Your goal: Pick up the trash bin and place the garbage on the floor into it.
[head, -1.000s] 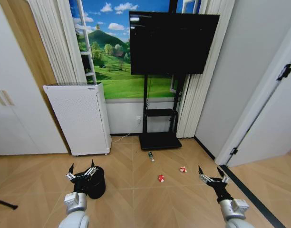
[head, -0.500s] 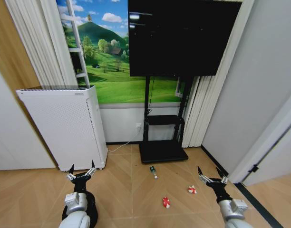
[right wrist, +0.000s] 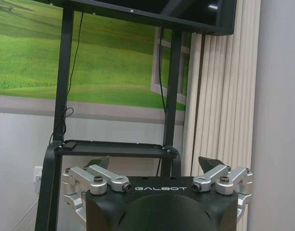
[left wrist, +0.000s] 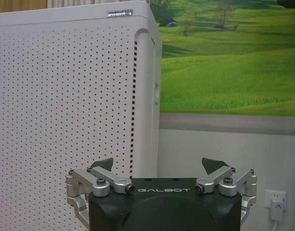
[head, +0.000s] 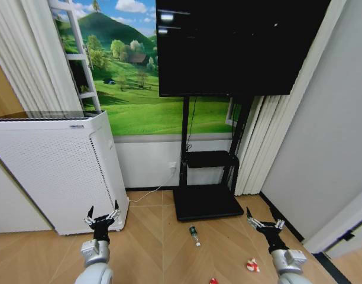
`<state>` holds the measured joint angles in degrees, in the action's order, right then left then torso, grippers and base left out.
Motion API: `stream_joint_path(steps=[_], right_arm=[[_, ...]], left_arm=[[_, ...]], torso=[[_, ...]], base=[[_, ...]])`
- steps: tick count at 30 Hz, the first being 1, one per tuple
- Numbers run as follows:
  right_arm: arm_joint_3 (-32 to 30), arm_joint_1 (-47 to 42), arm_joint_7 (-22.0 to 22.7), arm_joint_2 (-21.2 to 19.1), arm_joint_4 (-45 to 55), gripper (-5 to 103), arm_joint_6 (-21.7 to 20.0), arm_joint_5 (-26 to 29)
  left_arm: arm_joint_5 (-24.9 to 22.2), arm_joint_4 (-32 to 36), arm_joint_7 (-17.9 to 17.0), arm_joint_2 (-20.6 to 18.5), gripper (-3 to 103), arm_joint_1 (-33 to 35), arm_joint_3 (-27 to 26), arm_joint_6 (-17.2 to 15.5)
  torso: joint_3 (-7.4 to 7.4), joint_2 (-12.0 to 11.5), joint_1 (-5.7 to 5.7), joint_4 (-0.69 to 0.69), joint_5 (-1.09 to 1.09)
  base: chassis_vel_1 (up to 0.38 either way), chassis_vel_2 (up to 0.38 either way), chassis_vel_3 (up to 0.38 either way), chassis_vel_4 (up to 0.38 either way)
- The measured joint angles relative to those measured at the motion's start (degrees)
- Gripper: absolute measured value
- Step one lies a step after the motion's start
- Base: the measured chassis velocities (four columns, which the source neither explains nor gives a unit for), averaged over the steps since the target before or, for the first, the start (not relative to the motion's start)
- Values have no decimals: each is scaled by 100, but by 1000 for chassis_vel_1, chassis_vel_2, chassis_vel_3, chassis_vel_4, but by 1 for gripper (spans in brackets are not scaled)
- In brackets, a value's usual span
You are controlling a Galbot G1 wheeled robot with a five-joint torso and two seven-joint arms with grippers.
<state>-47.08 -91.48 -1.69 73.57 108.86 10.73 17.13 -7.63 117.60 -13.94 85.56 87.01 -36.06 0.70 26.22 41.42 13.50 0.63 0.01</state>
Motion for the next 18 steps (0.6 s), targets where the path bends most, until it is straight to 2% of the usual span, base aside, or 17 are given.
stream_joint_path(steps=[2, 5, 11, 18], right_arm=[[5, 2, -7, 0, -2, 100, 7, -2], [26, 3, -11, 6, -13, 100, 9, -18], [47, 8, -12, 27, -49, 100, 42, -75], [48, 7, -14, 28, -56, 100, 49, -75]], left_arm=[[-1, -6, 1, 2, 100, 2, 0, 16], [5, -13, 10, 5, 100, 1, 5, 35], [31, -39, 39, 10, 100, 3, 15, 51], [33, -42, 39, 10, 100, 4, 17, 51]], torso=[[-16, -23, -12, 0, -5], [-47, -79, -34, 0, 2], [-143, -250, -99, -1, -1], [-162, -283, -111, -1, -1]], base=[[38, -37, -24, 40], [94, -94, -72, 73], [20, -30, -27, 15], [0, 0, 0, 0]])
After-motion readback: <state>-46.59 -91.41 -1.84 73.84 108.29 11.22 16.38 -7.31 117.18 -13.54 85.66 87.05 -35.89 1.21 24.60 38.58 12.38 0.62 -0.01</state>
